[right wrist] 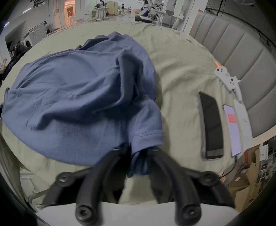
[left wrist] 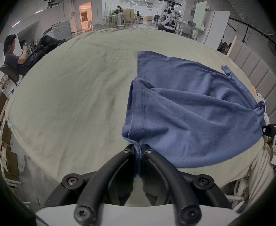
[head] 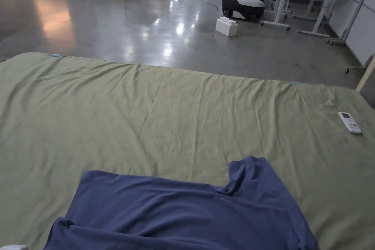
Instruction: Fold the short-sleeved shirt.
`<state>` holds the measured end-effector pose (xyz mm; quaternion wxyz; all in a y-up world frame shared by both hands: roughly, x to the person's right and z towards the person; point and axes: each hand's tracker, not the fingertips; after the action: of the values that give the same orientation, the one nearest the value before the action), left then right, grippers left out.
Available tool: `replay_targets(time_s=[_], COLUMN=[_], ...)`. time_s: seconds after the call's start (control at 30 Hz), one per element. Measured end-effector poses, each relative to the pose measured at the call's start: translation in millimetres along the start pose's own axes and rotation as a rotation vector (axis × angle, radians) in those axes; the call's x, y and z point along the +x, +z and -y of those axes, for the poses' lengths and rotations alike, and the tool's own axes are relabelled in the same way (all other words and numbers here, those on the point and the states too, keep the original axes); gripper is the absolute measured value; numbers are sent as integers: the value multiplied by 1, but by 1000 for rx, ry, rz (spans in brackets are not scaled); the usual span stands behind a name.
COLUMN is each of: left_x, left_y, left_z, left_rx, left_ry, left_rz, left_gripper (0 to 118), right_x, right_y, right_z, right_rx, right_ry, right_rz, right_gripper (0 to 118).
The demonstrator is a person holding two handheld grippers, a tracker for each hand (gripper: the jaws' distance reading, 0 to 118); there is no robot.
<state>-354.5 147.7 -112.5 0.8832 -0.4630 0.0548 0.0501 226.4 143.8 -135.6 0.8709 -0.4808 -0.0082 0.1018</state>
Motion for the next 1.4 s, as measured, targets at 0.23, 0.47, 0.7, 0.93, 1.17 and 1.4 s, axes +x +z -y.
replay_targets(time_s=[0.23,0.47,0.7,0.93,1.17,1.4], left_x=[29,83,132,141,124,67], left_y=[34,74,105,119,113,60], left_z=[-32,-74,-90,-96,-99,-132], left_rx=[199,522,762,841,797,591], left_ry=[-9,-13,-58,-58,-65,-3], left_rz=[-3,21,-39,-54,-86,-81], left_gripper=[67,67,59,5,5,5], right_x=[-13,-41,-74,-87,-88,-83], right_y=[47,87,116,118,112,99], right_z=[-34,-82,-114,-127,-136,-139], right_rx=[253,616,952,1003,992,958], right_ry=[-53,-95,-49,-78,-100,-85], right_rz=[25,-19,8,3,13,9], right_gripper=[88,86,60,4,1,1])
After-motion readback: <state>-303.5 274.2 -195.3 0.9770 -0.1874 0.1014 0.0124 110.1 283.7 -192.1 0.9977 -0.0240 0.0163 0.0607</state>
